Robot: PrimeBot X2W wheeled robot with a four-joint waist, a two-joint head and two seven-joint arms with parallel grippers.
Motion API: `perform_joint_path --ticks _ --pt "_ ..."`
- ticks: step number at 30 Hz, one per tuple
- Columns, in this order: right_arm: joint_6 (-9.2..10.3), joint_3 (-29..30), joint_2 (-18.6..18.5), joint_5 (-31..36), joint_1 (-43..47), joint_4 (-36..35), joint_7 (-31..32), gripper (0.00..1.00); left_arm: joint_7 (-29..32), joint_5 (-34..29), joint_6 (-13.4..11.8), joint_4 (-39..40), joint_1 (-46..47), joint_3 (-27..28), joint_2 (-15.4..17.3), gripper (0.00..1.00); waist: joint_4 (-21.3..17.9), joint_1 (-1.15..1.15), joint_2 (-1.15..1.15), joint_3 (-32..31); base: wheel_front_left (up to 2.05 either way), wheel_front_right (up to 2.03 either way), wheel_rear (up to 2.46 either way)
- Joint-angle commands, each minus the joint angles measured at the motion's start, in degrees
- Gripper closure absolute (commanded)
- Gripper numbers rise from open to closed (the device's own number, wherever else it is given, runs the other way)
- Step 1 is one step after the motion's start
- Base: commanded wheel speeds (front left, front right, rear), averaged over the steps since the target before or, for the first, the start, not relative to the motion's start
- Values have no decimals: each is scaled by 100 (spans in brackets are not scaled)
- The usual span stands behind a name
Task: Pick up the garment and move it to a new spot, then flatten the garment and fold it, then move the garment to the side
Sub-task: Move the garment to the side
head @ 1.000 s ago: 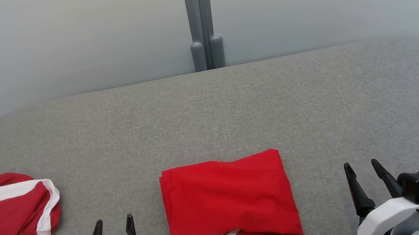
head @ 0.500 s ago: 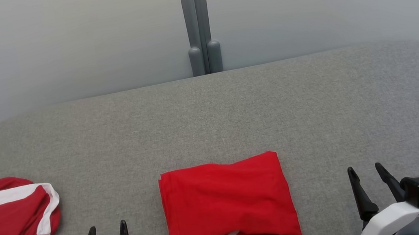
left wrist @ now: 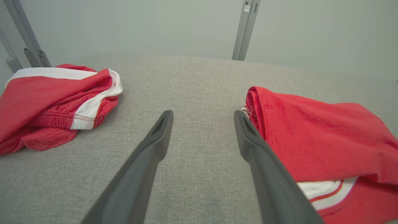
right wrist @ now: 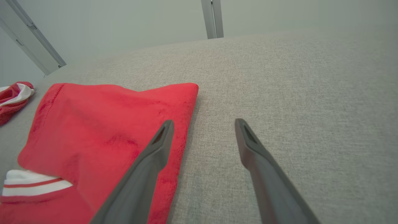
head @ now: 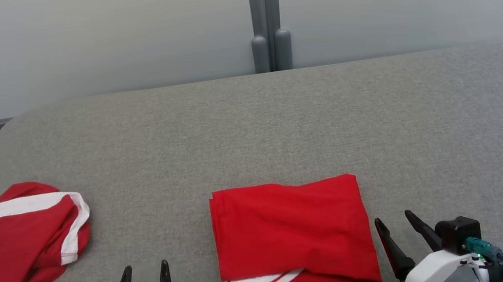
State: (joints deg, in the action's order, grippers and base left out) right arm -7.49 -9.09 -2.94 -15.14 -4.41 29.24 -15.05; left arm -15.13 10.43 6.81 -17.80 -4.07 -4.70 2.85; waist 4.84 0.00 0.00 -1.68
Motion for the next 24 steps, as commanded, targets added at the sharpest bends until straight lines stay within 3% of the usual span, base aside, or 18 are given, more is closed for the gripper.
perform_joint_path --ticks 1,7,15,16,18,24 --pt "1 -45 -10 -29 -89 41 -17 0 2 -7 10 18 86 -5 14 0 232 0 0 139 0 0 0" --pt "2 -268 -14 -259 -504 743 -17 0 2 -34 41 13 186 -93 13 0 685 0 0 354 0 0 0" --pt "1 -389 -4 -811 -894 1600 -2 0 2 -15 61 5 286 -153 13 0 921 0 0 542 0 0 0" --pt "1 -466 4 -850 -930 1630 -1 55 2 -10 64 7 297 -147 13 0 925 0 0 551 0 0 0" --pt "0 -532 8 -888 -1013 1638 2 100 2 -8 68 8 332 -163 12 0 920 0 0 566 0 0 0" --pt "5 -308 -206 -771 -1156 1356 -10 100 2 56 73 99 355 -239 11 0 722 0 0 526 0 0 0"
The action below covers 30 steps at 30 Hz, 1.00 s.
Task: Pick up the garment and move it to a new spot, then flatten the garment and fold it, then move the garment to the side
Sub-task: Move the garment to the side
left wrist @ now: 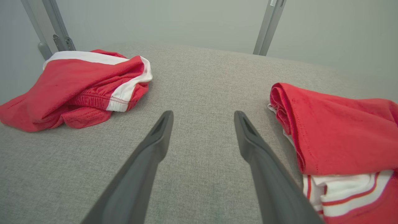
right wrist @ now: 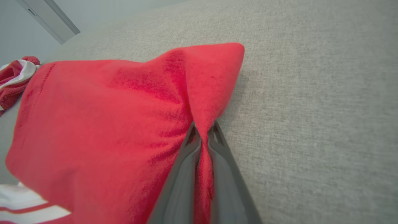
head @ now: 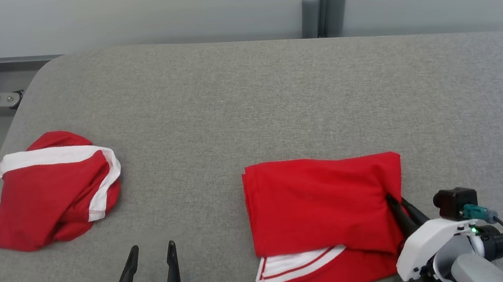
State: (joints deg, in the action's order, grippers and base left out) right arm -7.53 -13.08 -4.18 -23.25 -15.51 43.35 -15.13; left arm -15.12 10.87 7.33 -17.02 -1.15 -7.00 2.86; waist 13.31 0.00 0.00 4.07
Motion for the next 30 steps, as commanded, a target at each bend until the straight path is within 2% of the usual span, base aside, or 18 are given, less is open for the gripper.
perform_joint_path --ticks 1,6,7,14,15,20,25,30 --pt "9 139 -108 69 -49 -91 -2 100 1 14 21 37 52 -17 11 0 -189 0 0 -71 0 0 0" --pt "9 462 -248 241 33 -333 -7 100 1 -11 21 72 -13 -89 10 0 -689 0 0 -227 0 0 0" --pt "9 462 -248 241 33 -333 -7 100 1 -11 21 72 -13 -89 10 0 -689 0 0 -227 0 0 0" --pt "9 751 -355 413 211 -444 -7 100 1 101 23 192 123 -291 12 0 -1658 0 0 -337 0 0 0" --pt "9 762 -349 429 267 -457 -7 100 1 131 23 229 152 -350 11 0 -1954 0 0 -332 0 0 0" --pt "9 679 -342 429 368 -514 -7 100 1 165 23 300 243 -412 12 0 -2666 0 0 -285 0 0 0" --pt "9 697 -350 339 467 -604 -7 100 1 126 24 371 370 -518 13 0 -3092 0 0 -141 0 0 0" --pt "9 678 -305 346 423 -789 -7 100 1 52 24 419 502 -576 15 0 -3239 0 0 90 0 0 0"
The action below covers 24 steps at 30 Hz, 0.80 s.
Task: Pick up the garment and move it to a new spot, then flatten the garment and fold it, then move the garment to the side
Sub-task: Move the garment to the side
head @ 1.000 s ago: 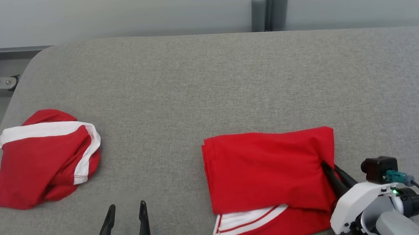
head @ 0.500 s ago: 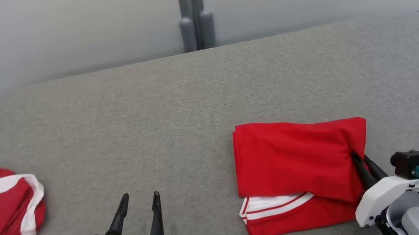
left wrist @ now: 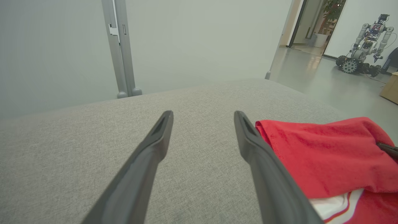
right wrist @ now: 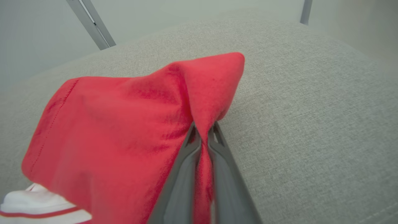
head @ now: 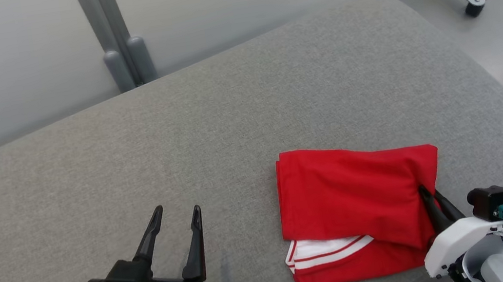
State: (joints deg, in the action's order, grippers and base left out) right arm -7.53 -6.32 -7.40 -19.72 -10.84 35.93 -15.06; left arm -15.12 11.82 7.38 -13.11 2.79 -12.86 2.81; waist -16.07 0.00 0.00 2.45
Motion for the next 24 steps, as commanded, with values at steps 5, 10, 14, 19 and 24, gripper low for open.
perform_joint_path --ticks 5,10,14,19,24 --pt "9 -142 -8 135 -475 -289 -15 100 1 -158 20 251 378 -129 24 0 -81 0 0 777 0 0 0" --pt "9 -119 -189 320 -1390 -311 -15 100 2 -284 18 493 766 -321 190 0 311 0 0 1477 0 0 0" --pt "9 152 -357 558 -2220 -80 -15 100 1 -331 18 569 1042 -434 315 0 585 0 0 1982 0 0 0" --pt "9 862 -757 972 -2907 525 -15 100 1 -391 18 650 1312 -610 426 0 882 0 0 2334 0 0 0" --pt "9 1727 -1094 1373 -3055 1005 -15 100 2 -429 18 739 1373 -686 467 0 1024 0 0 2384 0 0 0"
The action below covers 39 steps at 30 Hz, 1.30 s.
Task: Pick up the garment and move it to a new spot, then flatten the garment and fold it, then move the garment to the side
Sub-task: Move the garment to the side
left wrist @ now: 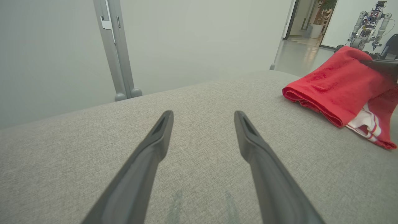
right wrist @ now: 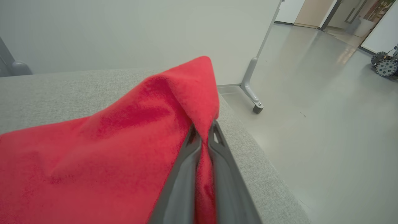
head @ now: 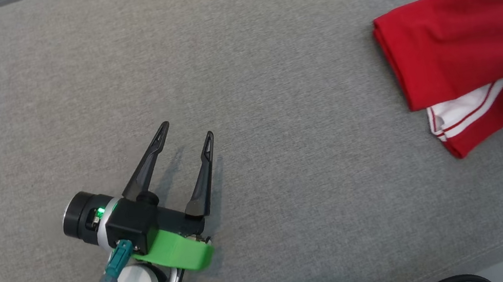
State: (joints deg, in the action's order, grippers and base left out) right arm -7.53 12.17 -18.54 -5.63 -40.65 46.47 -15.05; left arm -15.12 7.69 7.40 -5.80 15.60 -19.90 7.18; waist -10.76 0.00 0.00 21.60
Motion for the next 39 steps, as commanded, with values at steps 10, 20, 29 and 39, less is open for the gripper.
perform_joint_path --ticks 10,20,29,39 --pt "9 1581 -291 1356 -61 215 -17 0 1 -59 16 61 11 55 97 0 514 0 0 422 0 0 0" --pt "9 904 603 1304 573 -971 -17 0 2 -42 16 -160 -304 580 -132 0 607 0 0 -343 0 0 0" --pt "9 -599 901 282 1459 -1671 -16 0 1 -166 -42 -424 -764 1366 -296 0 848 0 0 -1087 0 0 0" --pt "9 -995 1108 -187 2394 -1752 -16 0 1 -158 -129 -963 -1323 1971 -386 0 1089 0 0 -1980 0 0 0"
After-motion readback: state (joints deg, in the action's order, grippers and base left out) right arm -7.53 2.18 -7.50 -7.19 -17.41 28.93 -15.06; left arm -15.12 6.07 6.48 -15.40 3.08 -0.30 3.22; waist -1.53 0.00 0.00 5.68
